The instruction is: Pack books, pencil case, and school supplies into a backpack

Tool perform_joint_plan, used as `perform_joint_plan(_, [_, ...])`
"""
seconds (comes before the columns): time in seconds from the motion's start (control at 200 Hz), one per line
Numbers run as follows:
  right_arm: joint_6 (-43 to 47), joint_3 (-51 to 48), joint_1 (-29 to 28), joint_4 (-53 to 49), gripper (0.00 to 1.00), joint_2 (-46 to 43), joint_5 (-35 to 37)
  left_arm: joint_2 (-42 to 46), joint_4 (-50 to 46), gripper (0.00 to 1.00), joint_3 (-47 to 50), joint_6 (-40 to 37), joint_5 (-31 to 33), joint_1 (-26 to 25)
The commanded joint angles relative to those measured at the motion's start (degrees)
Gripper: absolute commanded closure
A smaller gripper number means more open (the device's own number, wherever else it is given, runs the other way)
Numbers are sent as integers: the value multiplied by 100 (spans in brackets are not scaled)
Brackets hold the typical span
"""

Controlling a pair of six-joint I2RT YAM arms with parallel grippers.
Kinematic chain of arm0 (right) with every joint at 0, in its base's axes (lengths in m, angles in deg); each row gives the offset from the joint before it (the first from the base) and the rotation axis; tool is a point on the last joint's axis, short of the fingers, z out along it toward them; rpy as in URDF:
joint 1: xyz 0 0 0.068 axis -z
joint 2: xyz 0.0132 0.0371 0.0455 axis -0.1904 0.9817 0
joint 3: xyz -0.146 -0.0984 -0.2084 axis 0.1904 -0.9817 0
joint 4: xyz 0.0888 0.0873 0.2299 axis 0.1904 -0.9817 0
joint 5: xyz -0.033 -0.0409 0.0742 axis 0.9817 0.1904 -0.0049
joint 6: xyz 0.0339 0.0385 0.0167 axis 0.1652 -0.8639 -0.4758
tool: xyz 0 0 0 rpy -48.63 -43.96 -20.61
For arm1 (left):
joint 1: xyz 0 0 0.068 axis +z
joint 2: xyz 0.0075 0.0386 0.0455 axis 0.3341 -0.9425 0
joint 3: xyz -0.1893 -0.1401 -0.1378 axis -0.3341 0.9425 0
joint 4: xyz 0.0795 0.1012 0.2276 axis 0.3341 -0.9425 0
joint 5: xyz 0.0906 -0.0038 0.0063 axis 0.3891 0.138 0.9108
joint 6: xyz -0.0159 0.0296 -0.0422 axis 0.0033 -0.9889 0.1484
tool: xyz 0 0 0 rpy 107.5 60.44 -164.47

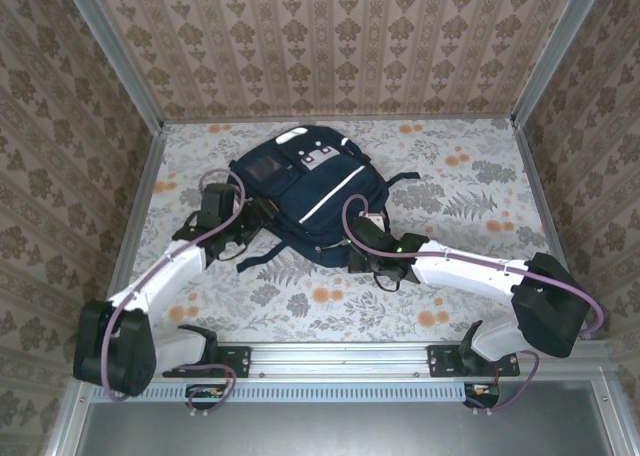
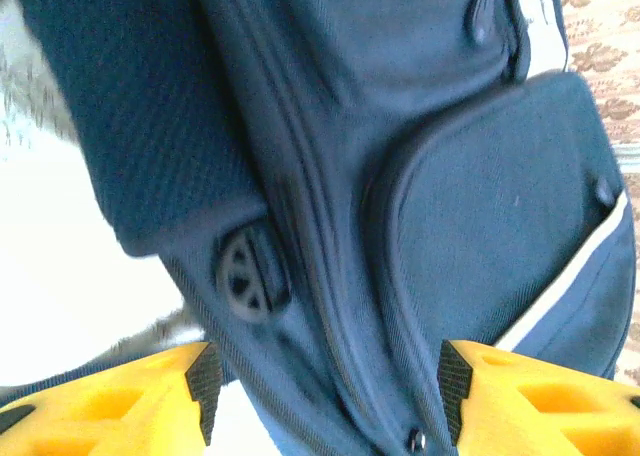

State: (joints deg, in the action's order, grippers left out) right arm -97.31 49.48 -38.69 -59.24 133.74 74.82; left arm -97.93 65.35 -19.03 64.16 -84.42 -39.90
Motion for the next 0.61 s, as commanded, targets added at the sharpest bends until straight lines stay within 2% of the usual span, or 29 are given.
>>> perform_joint_plan(0.0, [120, 178, -27, -17, 96, 76, -51, 450, -566, 38, 295, 470, 469, -325])
perform_joint_plan(0.09, [151, 199, -42, 30, 95, 89, -73, 817, -838, 38, 463, 699, 770, -544])
perform_joint_plan(0.215, [164, 267, -52, 40, 90, 96, -120, 1041, -381, 37, 830, 1185, 862, -994])
perform_joint_plan(0.6, [-45, 386, -121, 47, 80, -90, -157, -98, 859, 39, 434, 1205, 844, -1201])
